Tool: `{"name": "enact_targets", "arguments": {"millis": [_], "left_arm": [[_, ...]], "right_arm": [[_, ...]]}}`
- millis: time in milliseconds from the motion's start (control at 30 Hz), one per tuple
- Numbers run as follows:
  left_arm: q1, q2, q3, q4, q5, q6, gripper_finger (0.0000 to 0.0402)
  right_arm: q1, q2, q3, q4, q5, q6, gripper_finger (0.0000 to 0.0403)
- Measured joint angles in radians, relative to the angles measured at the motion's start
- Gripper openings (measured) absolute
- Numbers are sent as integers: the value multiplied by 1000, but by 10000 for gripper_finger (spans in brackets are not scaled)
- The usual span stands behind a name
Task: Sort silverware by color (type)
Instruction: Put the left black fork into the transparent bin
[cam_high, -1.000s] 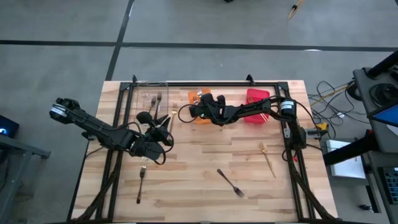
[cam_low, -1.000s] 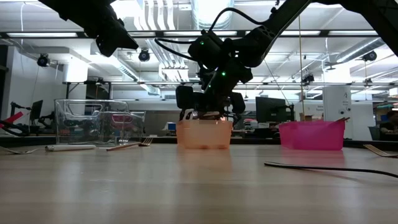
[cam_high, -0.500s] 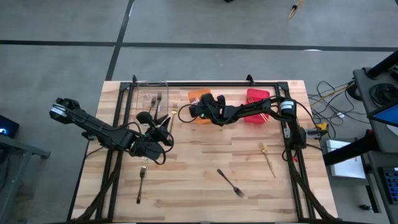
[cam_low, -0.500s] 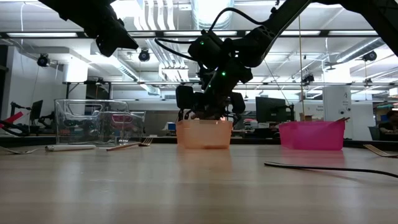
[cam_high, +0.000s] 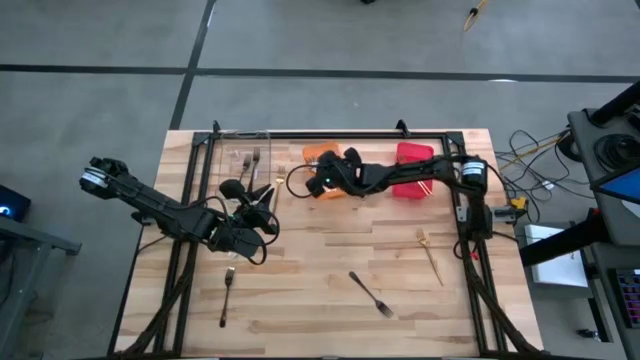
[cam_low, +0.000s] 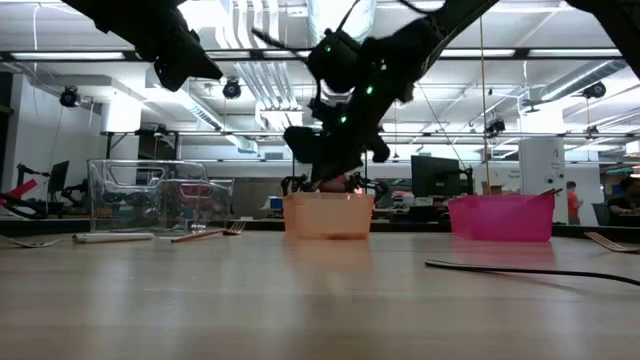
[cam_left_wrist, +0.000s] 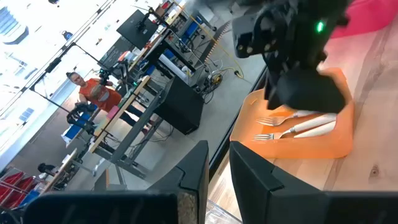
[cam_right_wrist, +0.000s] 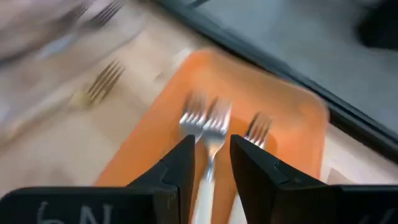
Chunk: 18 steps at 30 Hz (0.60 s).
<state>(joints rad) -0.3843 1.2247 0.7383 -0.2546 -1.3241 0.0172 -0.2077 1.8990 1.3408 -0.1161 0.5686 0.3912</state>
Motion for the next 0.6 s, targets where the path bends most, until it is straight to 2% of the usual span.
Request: {"name": "enact_targets", "arguments": {"millis": [100, 167, 400, 600], "left_arm": [[0, 0, 0, 1, 1, 0, 48], [0, 0, 0, 5, 1, 0, 48], [0, 0, 3, 10, 1, 0, 48], [2, 0, 59, 11, 6, 0, 48]], "right_arm": [[-2, -41, 22, -109, -156, -152, 80], [-2, -71, 32, -183, -224, -223, 67], [4, -188, 39, -452, -237, -279, 15], [60, -309, 8, -623, -236, -277, 9]]}}
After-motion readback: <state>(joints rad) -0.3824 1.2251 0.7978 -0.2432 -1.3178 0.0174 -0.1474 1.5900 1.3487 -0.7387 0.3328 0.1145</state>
